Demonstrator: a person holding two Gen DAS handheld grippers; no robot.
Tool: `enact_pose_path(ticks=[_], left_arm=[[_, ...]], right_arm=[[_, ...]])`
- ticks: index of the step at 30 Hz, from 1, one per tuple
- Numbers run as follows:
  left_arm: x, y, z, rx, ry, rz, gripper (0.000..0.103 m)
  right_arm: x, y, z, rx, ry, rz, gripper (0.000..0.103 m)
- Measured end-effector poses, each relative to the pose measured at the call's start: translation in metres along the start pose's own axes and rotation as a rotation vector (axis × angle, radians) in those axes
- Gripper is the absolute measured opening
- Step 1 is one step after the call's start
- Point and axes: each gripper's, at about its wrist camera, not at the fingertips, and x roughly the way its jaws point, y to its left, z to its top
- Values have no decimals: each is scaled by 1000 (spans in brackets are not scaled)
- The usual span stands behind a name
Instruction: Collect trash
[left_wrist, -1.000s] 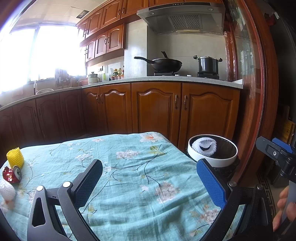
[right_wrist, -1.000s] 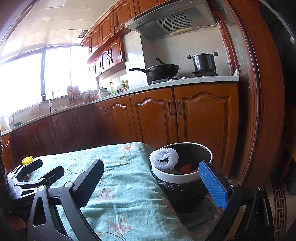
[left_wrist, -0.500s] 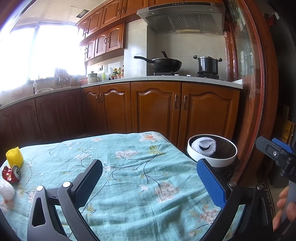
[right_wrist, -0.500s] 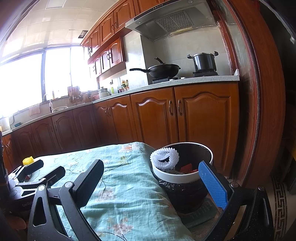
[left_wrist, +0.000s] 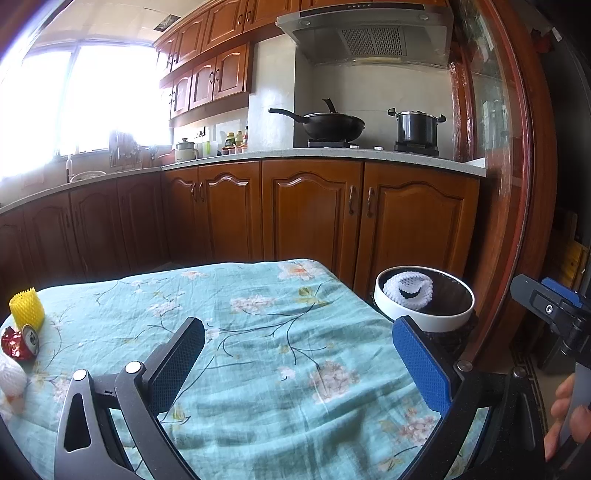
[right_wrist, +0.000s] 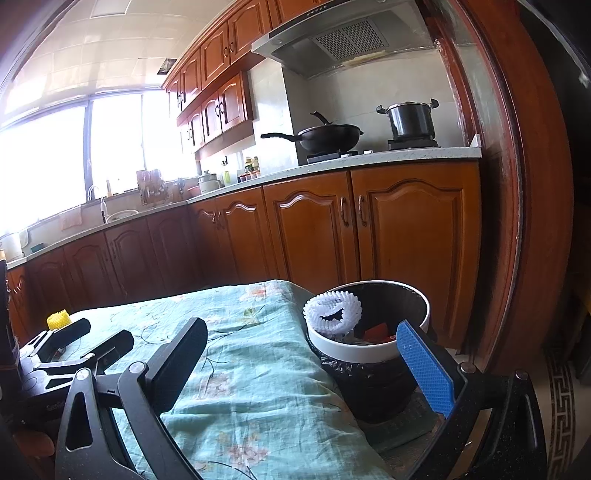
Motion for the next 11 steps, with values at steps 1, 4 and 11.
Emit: enact_pose_path(ticks=[1, 4, 11], left_arm=[[0, 0, 0, 1, 0, 0, 102], [1, 1, 0, -2, 3, -1, 102], [6, 2, 1, -14, 19, -5, 102]], right_arm=[[0, 0, 0, 1, 1, 1, 103], [2, -1, 0, 5, 4, 4, 103], [7, -1, -2, 5, 16, 11, 103]])
